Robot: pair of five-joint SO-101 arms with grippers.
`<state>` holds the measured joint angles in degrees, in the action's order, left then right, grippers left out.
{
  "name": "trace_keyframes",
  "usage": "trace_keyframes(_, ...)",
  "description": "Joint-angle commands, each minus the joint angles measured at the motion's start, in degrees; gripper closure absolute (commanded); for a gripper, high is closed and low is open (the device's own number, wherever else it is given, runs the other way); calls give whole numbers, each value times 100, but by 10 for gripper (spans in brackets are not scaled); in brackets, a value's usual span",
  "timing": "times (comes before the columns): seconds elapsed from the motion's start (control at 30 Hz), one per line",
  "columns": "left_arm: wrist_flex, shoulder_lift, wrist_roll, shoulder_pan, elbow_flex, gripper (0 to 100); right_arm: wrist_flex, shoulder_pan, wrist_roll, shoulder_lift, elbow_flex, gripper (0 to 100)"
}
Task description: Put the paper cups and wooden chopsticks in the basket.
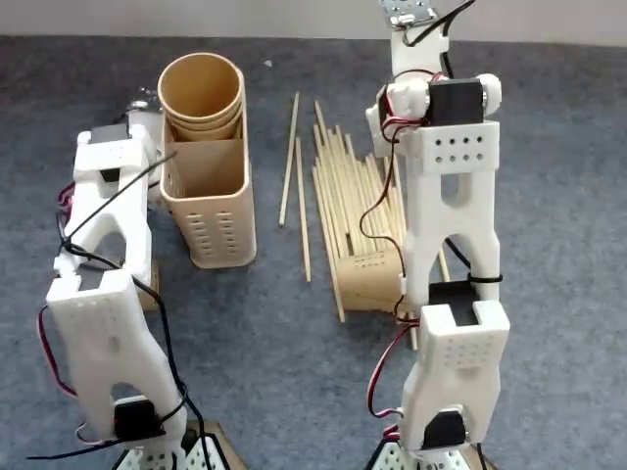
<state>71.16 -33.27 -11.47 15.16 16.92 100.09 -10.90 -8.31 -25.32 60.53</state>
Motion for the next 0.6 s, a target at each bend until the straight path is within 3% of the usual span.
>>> trace_keyframes(0.0,273,207,62,338,998,819,75,92,-26,233,180,831)
trace_keyframes(0.1,1213,479,413,840,2290,818,75,84,-44,259,-101,831)
trace_keyframes(0.23,3358,998,642,1323,3644,820,75,22,-35,259,-295,831)
trace_keyframes(0.37,3191,1868,686,2097,2158,819,75,4,-35,268,-330,831)
trace_keyframes(0.57,3112,2949,220,2677,-207,818,75,4,-26,277,-567,831)
